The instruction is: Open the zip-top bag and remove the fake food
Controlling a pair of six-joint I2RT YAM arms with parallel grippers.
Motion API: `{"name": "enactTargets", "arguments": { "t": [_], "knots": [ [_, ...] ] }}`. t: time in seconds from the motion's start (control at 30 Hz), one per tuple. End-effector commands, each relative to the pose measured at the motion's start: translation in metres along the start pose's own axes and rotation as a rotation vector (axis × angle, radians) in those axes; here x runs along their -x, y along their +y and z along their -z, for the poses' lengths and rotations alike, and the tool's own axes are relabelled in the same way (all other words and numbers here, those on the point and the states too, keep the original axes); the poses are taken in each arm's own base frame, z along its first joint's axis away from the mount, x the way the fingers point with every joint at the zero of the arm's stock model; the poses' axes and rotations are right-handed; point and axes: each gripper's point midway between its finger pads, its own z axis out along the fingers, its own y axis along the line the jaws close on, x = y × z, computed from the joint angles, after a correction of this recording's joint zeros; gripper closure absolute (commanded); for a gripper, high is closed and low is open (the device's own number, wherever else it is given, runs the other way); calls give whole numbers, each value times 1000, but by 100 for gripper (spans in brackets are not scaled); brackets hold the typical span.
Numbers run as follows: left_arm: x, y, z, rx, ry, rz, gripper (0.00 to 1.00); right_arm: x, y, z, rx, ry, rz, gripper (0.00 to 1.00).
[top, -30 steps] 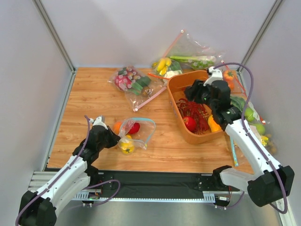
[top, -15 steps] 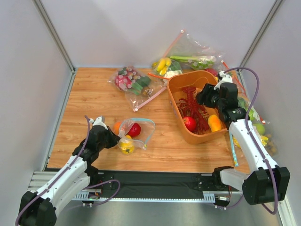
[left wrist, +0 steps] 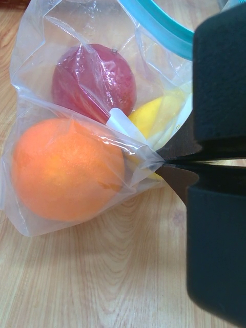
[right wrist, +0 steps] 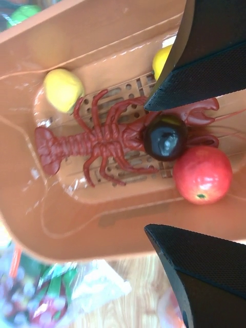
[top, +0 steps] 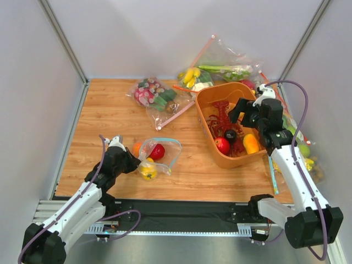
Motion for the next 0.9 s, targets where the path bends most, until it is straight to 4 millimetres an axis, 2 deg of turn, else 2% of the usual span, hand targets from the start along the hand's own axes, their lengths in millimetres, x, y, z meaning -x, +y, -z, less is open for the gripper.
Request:
{"name": "enactTargets", "arguments": {
  "t": [0.0,0.07,0.1,0.17,0.2,0.27,0.3,0.37,0.4,0.47,0.5,0.57,0.7,0.8,0.87],
  "knots": [
    [11,-8,3,-22,-25,-23,100,27,32,23,115,-81,2,9],
    [11,-8,2,-22,-25,-22,100,22,54,26,159,-67,24,10],
    [10,-7,1,-21,-23,-23,100,17,72,28,200,-53,33,11],
    [7,-9,2,-32,-9,-22,100,9,91,28,241,-28,52,12],
    [7,-9,2,-34,-11,-22,100,0,109,30,277,-9,75,12],
    [7,-9,2,-35,-12,-25,100,-10,131,29,316,27,90,12],
    [8,-10,2,-36,-14,-24,100,-21,151,34,363,56,108,12],
    [8,-10,3,-38,-14,-25,100,-32,175,34,408,92,118,13],
    [8,-10,3,-36,-14,-24,100,-43,195,40,461,109,142,13],
    [8,-10,2,-39,-14,-24,100,-64,221,38,510,155,175,13],
    [8,-11,2,-42,-15,-24,100,-64,228,43,531,153,181,14],
    [9,-11,3,-43,-14,-24,100,-78,241,38,548,192,208,15],
    [9,-13,3,-49,-12,-33,100,-113,272,43,628,294,261,16],
    [9,-13,3,-51,-11,-35,100,-125,284,44,652,325,278,17],
    [8,-13,2,-57,-12,-37,100,-137,286,38,646,358,290,17]
  ]
}}
